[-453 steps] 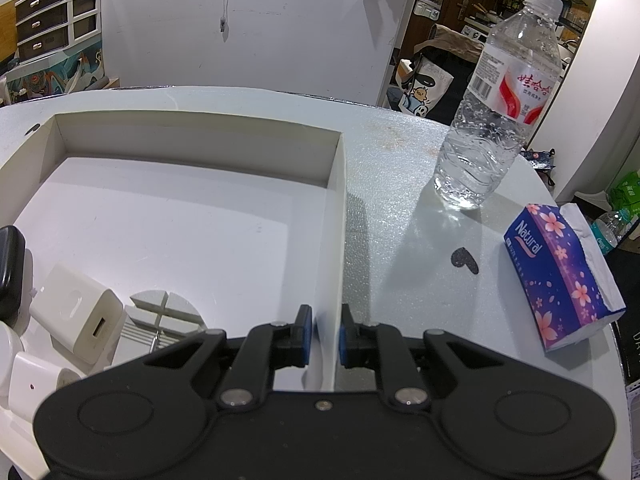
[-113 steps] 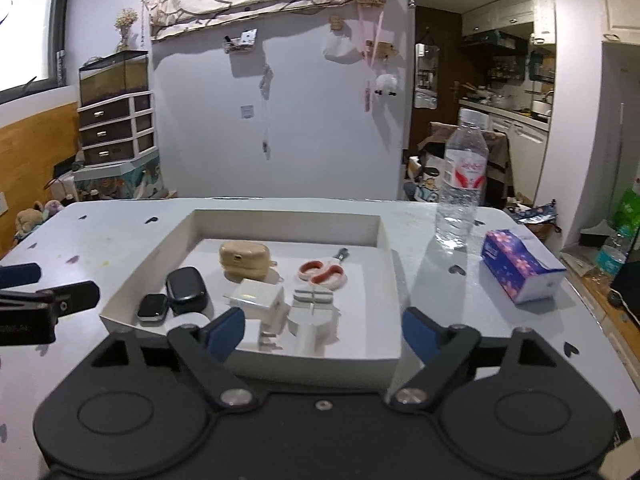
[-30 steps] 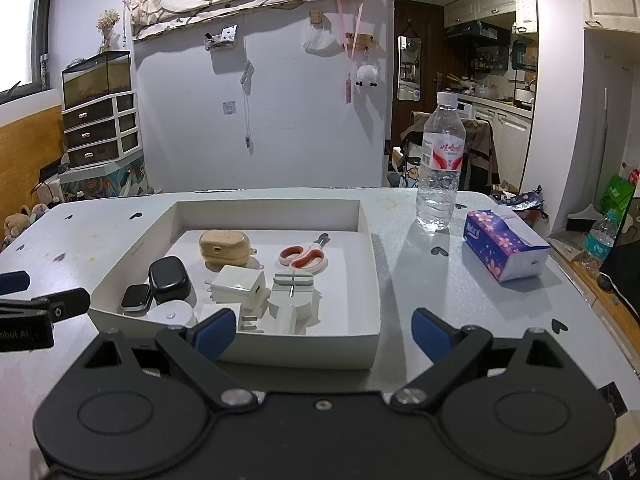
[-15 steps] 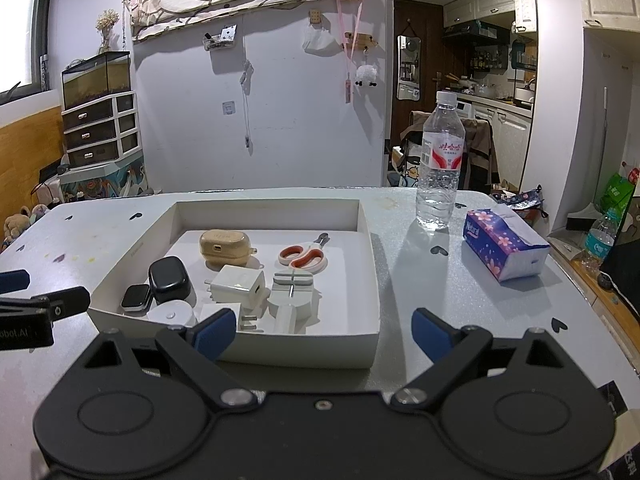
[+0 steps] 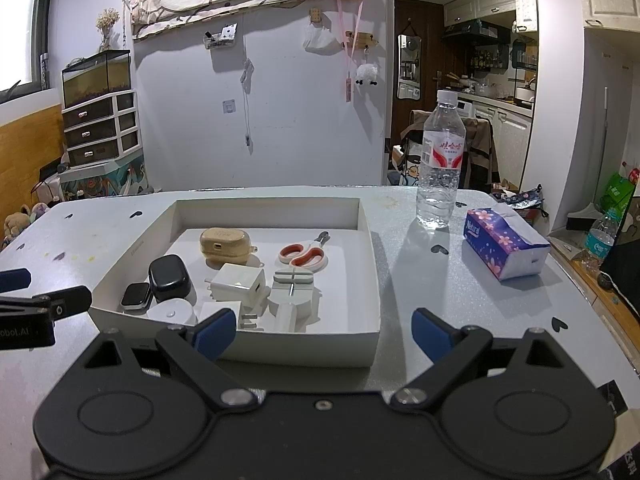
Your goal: Organize rigid objects
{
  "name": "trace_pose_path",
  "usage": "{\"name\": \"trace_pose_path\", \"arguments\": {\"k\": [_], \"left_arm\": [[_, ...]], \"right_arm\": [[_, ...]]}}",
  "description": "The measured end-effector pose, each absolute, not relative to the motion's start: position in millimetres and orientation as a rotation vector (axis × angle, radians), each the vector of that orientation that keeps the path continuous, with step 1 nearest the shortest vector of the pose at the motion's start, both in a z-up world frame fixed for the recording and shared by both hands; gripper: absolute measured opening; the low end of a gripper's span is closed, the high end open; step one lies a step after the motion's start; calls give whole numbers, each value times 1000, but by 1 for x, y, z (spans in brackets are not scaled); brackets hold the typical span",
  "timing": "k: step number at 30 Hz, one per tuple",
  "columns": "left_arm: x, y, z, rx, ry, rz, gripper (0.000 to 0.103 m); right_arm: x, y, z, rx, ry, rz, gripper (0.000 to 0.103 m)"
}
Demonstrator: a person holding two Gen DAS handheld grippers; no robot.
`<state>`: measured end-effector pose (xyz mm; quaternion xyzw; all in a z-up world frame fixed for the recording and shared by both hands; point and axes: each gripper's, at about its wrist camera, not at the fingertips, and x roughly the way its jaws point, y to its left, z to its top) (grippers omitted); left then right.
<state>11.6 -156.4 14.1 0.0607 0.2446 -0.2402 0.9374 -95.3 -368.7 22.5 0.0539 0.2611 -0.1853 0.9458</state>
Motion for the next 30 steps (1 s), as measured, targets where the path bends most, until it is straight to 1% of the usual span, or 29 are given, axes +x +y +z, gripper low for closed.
{"name": "trace_pose_path", "arguments": {"k": [30], "left_arm": [[11,-156,13,124,503,-493,103]], "right_arm": [[-98,-365,17,113,539,-377,95]]}}
